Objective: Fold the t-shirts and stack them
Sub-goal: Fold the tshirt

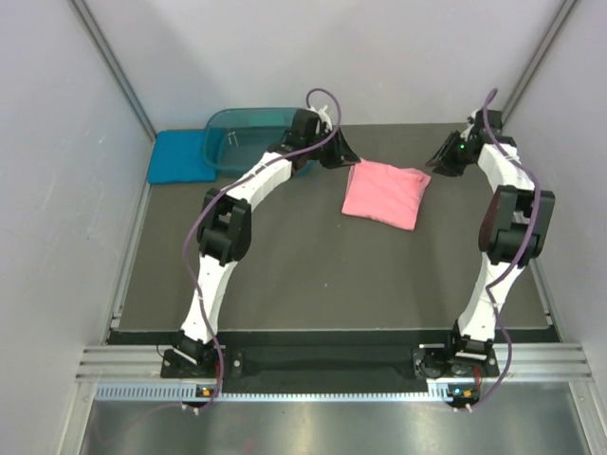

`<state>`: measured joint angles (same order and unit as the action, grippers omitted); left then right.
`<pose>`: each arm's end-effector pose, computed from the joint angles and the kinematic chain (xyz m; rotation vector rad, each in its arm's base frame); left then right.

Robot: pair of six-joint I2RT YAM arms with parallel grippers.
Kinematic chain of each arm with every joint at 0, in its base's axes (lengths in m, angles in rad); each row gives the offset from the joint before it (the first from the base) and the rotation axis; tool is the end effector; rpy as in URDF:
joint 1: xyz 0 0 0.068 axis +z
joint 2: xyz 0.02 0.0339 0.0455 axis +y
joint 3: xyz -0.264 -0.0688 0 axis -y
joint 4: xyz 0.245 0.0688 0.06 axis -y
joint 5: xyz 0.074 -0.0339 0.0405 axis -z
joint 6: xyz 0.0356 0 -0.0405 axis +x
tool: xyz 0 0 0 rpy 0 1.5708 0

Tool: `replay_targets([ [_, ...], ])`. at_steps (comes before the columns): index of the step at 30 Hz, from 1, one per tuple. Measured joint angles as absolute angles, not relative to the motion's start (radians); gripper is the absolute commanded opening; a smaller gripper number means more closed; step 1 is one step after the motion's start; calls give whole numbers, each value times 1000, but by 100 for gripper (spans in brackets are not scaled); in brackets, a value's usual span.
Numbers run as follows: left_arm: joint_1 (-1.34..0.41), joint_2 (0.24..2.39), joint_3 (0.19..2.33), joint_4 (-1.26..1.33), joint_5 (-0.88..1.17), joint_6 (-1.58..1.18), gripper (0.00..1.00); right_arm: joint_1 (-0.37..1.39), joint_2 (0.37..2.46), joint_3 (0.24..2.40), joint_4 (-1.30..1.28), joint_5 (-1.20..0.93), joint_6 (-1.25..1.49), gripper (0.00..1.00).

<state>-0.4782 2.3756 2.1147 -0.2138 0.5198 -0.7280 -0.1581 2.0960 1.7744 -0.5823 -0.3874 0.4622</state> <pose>0.4853 -0.2714 0.2433 0.0803 2.2276 -1.2437 0.4662 -0.0607 0.2374 0.5949 2.4071 0.6094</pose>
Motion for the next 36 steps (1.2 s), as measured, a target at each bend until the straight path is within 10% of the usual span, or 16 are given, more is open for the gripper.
replay_targets([
  [3, -520, 2383, 2095, -191, 559, -737, 23, -129, 2058, 1673, -569, -411, 459, 6],
  [19, -570, 2500, 1992, -211, 584, -721, 10, -104, 2257, 1732, -456, -439, 527, 2],
  [36, -562, 2477, 1982, -226, 583, -650, 30, -160, 2195, 1776, -551, -384, 411, 32],
])
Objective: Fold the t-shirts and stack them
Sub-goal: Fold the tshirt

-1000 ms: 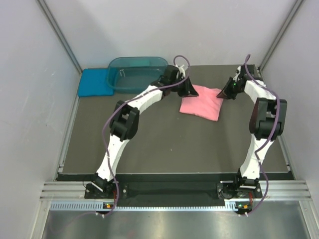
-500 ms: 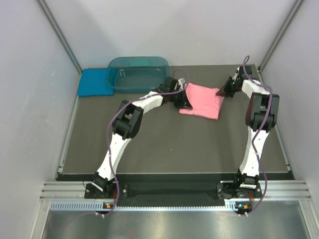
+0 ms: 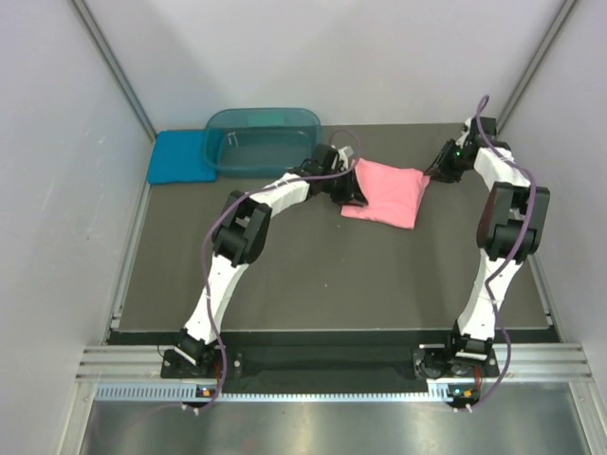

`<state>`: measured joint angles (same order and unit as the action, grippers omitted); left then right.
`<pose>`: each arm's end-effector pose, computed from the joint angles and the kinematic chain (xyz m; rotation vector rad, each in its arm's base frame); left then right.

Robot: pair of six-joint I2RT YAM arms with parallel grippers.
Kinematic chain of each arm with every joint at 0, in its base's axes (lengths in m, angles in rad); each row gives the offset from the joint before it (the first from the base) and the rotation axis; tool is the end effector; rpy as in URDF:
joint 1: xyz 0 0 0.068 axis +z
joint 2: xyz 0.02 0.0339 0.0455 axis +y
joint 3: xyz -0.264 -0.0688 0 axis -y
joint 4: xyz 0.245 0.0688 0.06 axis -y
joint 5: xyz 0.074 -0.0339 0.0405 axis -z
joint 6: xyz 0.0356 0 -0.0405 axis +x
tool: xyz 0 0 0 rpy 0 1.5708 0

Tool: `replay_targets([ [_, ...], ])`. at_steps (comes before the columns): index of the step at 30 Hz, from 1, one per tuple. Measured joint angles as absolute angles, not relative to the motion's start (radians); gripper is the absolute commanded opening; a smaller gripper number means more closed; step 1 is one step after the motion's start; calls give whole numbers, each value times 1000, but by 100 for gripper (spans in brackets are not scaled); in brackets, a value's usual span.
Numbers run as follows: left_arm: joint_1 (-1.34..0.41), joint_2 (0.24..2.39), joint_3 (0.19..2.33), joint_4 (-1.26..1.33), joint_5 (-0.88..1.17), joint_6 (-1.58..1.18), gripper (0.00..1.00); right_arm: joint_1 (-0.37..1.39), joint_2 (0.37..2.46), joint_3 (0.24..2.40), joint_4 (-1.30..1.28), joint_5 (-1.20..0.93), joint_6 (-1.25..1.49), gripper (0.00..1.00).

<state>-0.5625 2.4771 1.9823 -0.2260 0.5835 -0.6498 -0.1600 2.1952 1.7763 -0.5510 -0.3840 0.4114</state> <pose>0.4547 -0.3098 0.1443 0.2278 2.4843 -1.2475 0.4790 -0.0638 0.1946 0.5675 2.4732 0.5869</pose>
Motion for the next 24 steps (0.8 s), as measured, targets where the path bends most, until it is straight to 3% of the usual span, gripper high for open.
replay_targets([
  [7, -544, 2500, 2011, -34, 576, -748, 30, -111, 1985, 1581, -479, -516, 438, 29],
  [12, -531, 2587, 2089, 153, 561, -844, 28, -60, 2023, 1481, -346, -686, 510, 8],
  [15, -528, 2647, 2117, 197, 547, -878, 27, -39, 2076, 1399, -249, -769, 555, 2],
  [24, -518, 2732, 2199, 205, 503, -897, 25, -73, 2094, 1170, -83, -908, 586, 1],
])
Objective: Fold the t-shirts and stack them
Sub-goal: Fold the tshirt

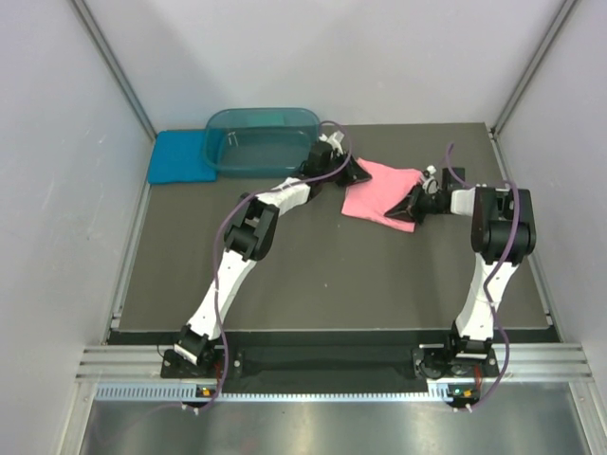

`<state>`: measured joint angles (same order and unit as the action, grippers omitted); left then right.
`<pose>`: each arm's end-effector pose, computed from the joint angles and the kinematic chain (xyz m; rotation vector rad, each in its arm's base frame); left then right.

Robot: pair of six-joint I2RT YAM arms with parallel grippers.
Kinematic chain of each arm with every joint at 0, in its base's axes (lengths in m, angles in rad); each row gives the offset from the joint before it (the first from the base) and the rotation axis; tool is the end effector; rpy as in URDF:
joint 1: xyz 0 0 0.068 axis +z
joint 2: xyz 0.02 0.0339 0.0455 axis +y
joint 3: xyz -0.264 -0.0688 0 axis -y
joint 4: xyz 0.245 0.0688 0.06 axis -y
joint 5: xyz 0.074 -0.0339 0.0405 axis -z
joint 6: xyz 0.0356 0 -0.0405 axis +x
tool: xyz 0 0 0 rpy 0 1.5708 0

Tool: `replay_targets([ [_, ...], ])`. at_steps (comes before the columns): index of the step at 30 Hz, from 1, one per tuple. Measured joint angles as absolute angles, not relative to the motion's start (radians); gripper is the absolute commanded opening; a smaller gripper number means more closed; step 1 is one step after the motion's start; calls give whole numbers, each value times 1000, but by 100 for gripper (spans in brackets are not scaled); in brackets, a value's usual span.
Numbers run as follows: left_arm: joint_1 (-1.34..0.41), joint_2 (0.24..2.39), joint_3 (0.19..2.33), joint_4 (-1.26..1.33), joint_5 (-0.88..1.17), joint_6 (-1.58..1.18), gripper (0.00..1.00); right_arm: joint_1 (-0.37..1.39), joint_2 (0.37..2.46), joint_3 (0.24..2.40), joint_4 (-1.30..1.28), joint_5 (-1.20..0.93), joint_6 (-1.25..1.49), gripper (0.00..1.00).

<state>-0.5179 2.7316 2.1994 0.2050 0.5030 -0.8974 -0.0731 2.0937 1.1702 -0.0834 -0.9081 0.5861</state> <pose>0.5157 -0.3136 0.1123 -0.0163 2.1278 -1.3834 0.3997 -0.0011 0.1019 0.4749 2.4808 1.3645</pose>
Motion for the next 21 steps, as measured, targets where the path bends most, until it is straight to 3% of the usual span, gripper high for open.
replay_targets([
  [8, -513, 2681, 2159, 147, 499, -847, 27, -85, 2086, 1243, -82, -907, 612, 1],
  [21, -550, 2432, 1711, 235, 538, -846, 24, -181, 2356, 1478, 169, -927, 799, 1],
])
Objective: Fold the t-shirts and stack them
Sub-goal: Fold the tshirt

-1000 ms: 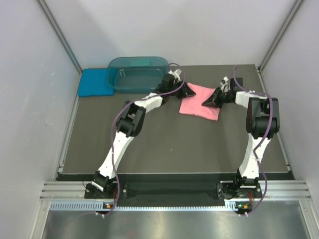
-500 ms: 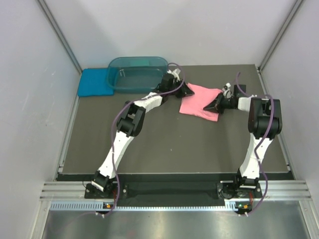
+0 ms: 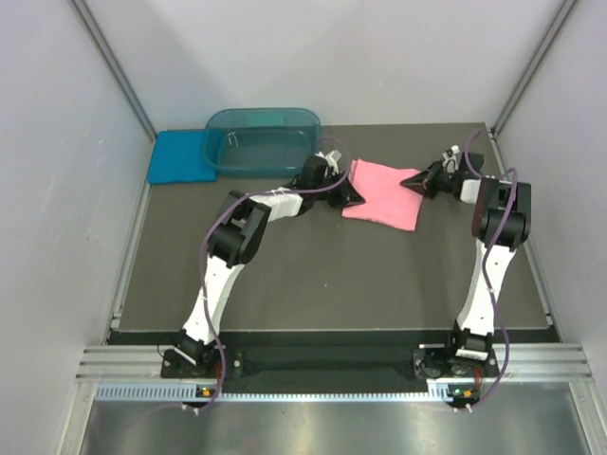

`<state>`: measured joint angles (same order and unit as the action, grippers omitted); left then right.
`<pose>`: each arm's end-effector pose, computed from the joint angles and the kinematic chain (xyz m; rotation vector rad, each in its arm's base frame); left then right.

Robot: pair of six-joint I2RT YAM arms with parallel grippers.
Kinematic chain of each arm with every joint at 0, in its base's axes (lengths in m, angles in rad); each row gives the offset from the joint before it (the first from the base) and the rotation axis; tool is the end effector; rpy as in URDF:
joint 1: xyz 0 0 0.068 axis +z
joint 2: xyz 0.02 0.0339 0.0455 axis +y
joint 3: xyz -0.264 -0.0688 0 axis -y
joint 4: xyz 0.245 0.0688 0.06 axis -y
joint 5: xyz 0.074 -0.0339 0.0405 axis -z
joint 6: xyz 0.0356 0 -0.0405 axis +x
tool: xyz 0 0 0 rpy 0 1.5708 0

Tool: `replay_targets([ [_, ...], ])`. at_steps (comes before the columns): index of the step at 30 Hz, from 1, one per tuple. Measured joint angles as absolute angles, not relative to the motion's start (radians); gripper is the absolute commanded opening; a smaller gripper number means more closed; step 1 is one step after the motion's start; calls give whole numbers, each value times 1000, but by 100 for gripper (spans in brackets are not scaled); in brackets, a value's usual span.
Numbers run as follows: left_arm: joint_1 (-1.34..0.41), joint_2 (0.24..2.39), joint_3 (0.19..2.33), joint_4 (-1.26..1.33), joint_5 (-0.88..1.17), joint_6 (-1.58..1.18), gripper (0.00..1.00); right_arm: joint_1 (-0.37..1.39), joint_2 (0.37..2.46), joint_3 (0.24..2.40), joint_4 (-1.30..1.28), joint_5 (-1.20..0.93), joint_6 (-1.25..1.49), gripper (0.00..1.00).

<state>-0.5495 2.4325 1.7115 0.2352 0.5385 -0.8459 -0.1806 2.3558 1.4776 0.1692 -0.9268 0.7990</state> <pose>0.4480 -0.2957 0.1199 0.0382 2.2961 -1.3564 0.4789 -0.0585 0.0879 0.5980 2.2121 1.3755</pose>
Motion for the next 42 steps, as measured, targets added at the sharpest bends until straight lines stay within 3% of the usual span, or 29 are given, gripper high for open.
replay_targets([
  [12, -543, 2367, 1689, 99, 542, -695, 23, -178, 2370, 1562, 160, -866, 805, 1],
  [20, -543, 2347, 1690, 30, 542, -681, 23, 11, 2373, 1595, 276, -839, 928, 1],
  [27, -536, 2275, 1639, -6, 533, -677, 24, 143, 2541, 1815, 408, -825, 1061, 1],
  [36, -510, 2220, 1640, -75, 525, -641, 26, 87, 2574, 1815, 369, -806, 1045, 1],
  [39, -499, 2218, 1640, -91, 520, -635, 35, 47, 2574, 1830, 338, -818, 1026, 2],
  [42, -482, 2217, 1657, -126, 503, -620, 56, -6, 2573, 1843, 318, -831, 1012, 5],
])
